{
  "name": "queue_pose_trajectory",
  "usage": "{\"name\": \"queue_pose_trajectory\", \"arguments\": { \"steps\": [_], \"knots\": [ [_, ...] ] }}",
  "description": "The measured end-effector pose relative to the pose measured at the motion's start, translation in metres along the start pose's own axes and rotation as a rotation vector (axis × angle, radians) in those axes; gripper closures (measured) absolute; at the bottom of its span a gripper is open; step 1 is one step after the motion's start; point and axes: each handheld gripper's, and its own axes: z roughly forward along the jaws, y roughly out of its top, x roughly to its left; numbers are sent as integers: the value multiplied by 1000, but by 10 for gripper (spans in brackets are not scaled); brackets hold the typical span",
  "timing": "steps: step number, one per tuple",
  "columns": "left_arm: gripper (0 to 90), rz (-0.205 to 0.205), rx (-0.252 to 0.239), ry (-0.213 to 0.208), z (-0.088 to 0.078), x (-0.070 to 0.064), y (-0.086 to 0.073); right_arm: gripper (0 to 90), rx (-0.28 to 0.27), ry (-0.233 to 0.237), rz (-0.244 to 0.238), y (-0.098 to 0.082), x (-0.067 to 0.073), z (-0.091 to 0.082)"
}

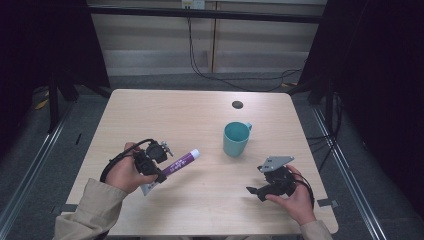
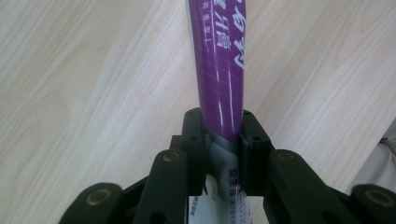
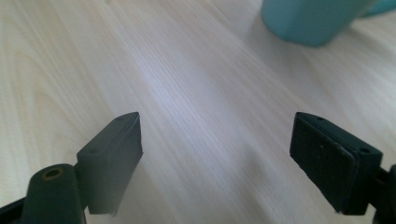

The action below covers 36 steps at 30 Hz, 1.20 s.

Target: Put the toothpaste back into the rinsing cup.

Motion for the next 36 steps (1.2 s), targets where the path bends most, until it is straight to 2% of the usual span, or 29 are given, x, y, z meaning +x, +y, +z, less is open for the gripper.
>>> {"name": "queue_pose_trajectory", "arguments": {
  "steps": [1, 2, 6, 9, 11, 12, 15, 19, 20, 22, 23, 24, 32, 36],
  "knots": [
    [761, 3, 3, -2, 0, -1, 2, 174, 0, 0, 0, 0, 0, 0],
    [761, 20, 2, -5, 1, -4, 6, 174, 1, 15, -24, 10, 1, -2],
    [761, 32, 0, -12, 2, -10, 12, 181, -11, 41, -58, 24, 2, -3],
    [760, 53, -3, -17, 2, -15, 19, 190, -4, 67, -125, 41, 4, -1],
    [760, 72, -6, -18, 3, -19, 23, 193, 4, 65, -135, 45, 5, 0],
    [760, 84, -7, -24, 3, -23, 26, 192, 14, 77, -158, 53, 6, 1],
    [760, 112, -1, -32, 3, -28, 30, 193, 11, 86, -183, 62, 8, 1],
    [759, 119, -4, -30, 4, -32, 34, 192, 3, 109, -206, 70, 10, 1],
    [759, 127, -1, -37, 6, -33, 36, 193, -6, 118, -227, 74, 12, 2],
    [759, 128, 0, -37, 7, -34, 37, 192, -4, 124, -227, 76, 13, 2],
    [759, 144, 10, -35, 8, -35, 39, 192, 0, 126, -234, 79, 14, 3],
    [759, 145, 11, -38, 10, -38, 41, 192, -2, 131, -259, 84, 17, 6],
    [759, 177, 18, -57, 14, -44, 49, 192, 13, 154, -281, 95, 20, 14],
    [759, 188, 6, -63, 16, -49, 53, 192, 15, 163, -296, 100, 22, 15]
  ]
}}
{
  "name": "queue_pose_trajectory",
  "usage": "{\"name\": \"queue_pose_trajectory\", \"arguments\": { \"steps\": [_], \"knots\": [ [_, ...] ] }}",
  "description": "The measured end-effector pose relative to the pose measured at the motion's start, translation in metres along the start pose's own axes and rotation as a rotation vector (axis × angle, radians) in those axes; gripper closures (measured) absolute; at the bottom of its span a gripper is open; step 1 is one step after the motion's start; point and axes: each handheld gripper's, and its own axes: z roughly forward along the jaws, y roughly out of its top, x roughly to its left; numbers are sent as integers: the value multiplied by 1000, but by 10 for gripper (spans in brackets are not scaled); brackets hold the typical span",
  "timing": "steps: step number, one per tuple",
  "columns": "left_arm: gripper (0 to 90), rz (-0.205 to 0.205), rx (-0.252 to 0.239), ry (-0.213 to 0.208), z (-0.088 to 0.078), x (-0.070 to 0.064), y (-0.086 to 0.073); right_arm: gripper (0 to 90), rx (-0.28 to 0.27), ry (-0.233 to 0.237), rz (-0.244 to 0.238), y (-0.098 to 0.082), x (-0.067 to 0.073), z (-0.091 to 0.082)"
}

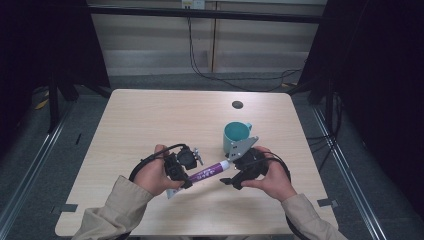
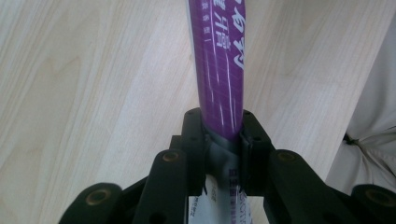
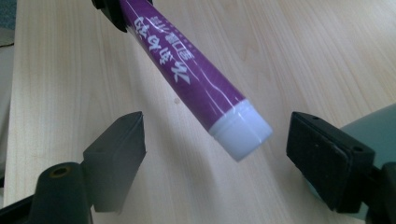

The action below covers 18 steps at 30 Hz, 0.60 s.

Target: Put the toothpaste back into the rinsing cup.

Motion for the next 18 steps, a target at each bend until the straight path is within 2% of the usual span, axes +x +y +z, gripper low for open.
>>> {"name": "queue_pose_trajectory", "arguments": {
  "steps": [4, 11, 13, 15, 18],
  "knots": [
    [759, 26, -4, -15, 0, -2, 6, 192, -5, 8, -5, 2, -1, 0],
    [758, 40, -19, -21, 0, -6, 12, 196, -3, 12, -5, 3, -1, 2],
    [758, 60, -15, -25, 1, -7, 15, 214, 1, 21, -18, 3, 0, 4],
    [758, 59, -16, -25, 2, -8, 15, 222, 3, 23, -23, 4, 1, 4],
    [758, 67, -25, -30, 2, -9, 18, 282, 4, 18, -38, 6, 3, 6]
  ]
}}
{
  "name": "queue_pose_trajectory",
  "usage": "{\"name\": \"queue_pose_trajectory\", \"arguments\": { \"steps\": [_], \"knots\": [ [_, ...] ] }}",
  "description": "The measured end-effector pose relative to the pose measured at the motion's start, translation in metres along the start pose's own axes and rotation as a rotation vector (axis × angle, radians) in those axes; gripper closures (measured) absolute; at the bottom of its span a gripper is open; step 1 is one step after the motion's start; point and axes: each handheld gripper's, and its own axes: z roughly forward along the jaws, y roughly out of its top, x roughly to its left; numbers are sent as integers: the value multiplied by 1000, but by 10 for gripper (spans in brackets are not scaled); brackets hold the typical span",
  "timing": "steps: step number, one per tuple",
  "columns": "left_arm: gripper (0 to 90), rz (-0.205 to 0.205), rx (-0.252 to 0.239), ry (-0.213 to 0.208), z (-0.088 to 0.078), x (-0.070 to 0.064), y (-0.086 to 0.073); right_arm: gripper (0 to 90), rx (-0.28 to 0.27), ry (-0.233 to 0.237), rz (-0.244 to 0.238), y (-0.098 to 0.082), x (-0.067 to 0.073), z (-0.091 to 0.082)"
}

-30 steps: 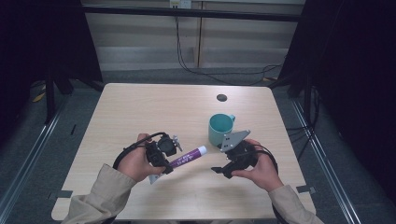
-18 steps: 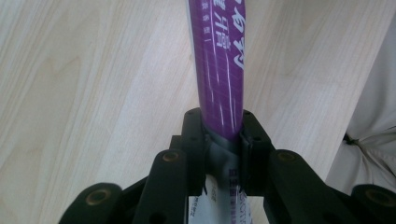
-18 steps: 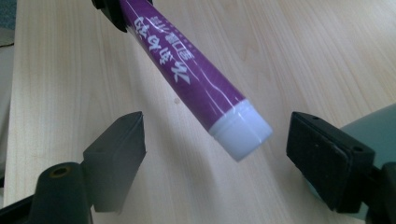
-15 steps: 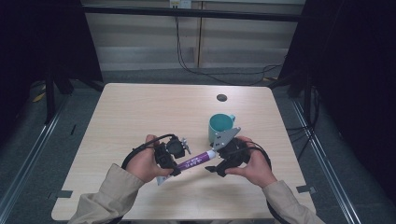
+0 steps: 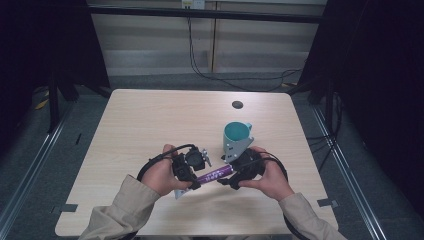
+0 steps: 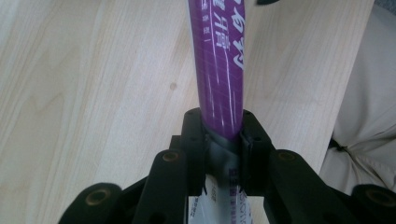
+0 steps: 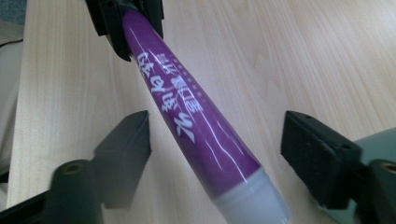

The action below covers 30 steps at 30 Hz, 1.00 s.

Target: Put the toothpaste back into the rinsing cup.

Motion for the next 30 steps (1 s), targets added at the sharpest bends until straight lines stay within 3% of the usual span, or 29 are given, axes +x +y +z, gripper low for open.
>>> {"name": "queue_pose_trajectory", "arguments": {
  "steps": [10, 13, 14, 19, 20, 23, 27, 30],
  "knots": [
    [758, -6, -33, -5, -3, -1, 1, 382, 20, 38, -14, 2, 3, 6],
    [758, 6, -19, -5, -4, -1, 2, 399, 20, 41, -19, 2, 3, 7],
    [758, -10, -29, -8, -3, -1, 2, 405, 31, 46, -24, 2, 3, 9],
    [759, -11, -20, -14, -4, -1, 3, 433, 44, 57, -39, 2, 3, 13],
    [759, 3, -27, -14, -5, 0, 3, 457, 43, 66, -41, 1, 3, 14],
    [759, -9, -37, -6, -6, -1, 2, 495, 58, 64, -56, 0, 4, 14],
    [748, 26, -44, 10, -7, -2, 2, 589, 73, 95, -68, 0, 6, 15],
    [735, 33, -67, 5, -6, -1, 0, 642, 81, 121, -35, -1, 7, 16]
  ]
}}
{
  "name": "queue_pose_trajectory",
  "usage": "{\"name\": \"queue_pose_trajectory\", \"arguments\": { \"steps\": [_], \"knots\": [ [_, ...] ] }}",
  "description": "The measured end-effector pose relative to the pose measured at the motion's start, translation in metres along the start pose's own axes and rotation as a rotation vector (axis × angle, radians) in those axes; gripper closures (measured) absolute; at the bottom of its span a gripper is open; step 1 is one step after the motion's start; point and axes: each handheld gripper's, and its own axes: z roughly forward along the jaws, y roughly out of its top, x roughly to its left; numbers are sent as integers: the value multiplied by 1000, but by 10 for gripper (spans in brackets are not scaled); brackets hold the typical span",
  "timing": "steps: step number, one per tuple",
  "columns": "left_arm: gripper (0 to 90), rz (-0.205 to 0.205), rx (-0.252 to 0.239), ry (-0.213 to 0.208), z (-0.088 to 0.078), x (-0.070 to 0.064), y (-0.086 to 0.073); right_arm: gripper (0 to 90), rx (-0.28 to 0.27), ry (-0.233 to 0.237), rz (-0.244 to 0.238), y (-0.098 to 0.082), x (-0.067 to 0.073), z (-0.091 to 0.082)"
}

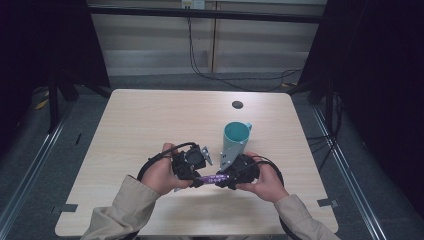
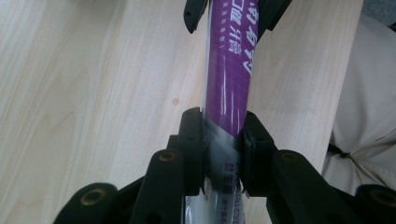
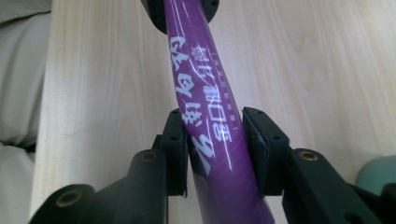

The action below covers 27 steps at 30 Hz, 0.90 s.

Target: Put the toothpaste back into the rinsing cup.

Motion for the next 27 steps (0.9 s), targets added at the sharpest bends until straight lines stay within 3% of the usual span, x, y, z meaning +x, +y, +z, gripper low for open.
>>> {"name": "queue_pose_trajectory", "arguments": {
  "steps": [2, 6, 10, 14, 17, 19, 20, 27],
  "knots": [
    [727, 20, 2, -2, 0, 0, -1, 657, 4, 7, 5, -1, 1, 0],
    [712, 10, -22, -6, 0, 2, -3, 671, 10, 11, 17, 0, 2, 0],
    [683, 27, -63, 7, -2, 3, -6, 686, 6, -1, 22, 1, 3, -3],
    [654, 36, -69, 11, -2, 2, -6, 692, 6, -9, 22, 1, 3, -5],
    [606, 55, -62, 35, -2, 2, -7, 698, 17, -22, 25, 0, 3, -6],
    [594, 52, -58, 28, -1, 2, -8, 698, 19, -20, 24, -1, 2, -6],
    [552, 30, -43, 20, 1, 4, -10, 699, 26, -24, 27, -2, 2, -7],
    [525, 64, -16, 64, 2, 3, -13, 700, 25, -29, 21, -4, 1, -11]
  ]
}}
